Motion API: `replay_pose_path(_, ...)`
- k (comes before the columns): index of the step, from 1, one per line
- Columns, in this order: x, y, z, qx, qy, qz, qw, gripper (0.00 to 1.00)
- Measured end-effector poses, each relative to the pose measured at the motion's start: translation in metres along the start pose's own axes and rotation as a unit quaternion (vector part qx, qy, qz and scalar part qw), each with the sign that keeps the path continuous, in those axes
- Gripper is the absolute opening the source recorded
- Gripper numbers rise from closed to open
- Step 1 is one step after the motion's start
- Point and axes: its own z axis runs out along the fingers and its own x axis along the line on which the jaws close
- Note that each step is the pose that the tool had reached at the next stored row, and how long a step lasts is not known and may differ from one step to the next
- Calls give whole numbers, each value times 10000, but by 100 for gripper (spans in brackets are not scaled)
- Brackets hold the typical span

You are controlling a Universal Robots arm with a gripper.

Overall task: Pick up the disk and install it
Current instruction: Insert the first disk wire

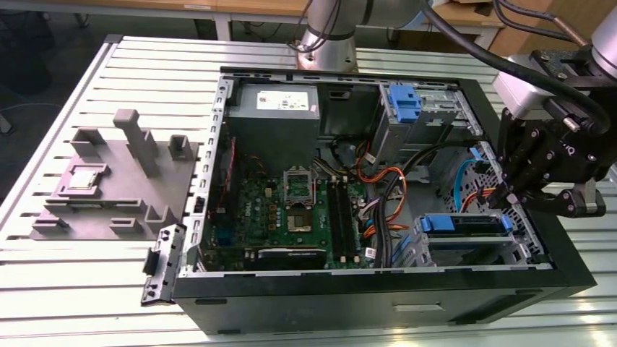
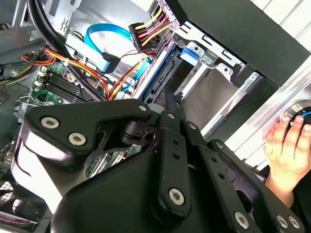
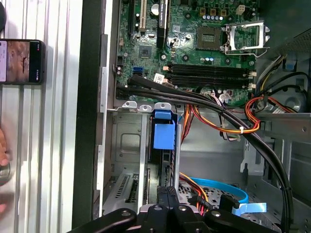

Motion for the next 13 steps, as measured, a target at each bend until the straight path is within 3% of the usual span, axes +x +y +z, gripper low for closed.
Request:
replay_pose_path(8, 0, 0, 0, 0, 0, -8, 10000, 12)
replay_pose_path(13, -2, -2, 1, 3, -1, -163, 9999, 12)
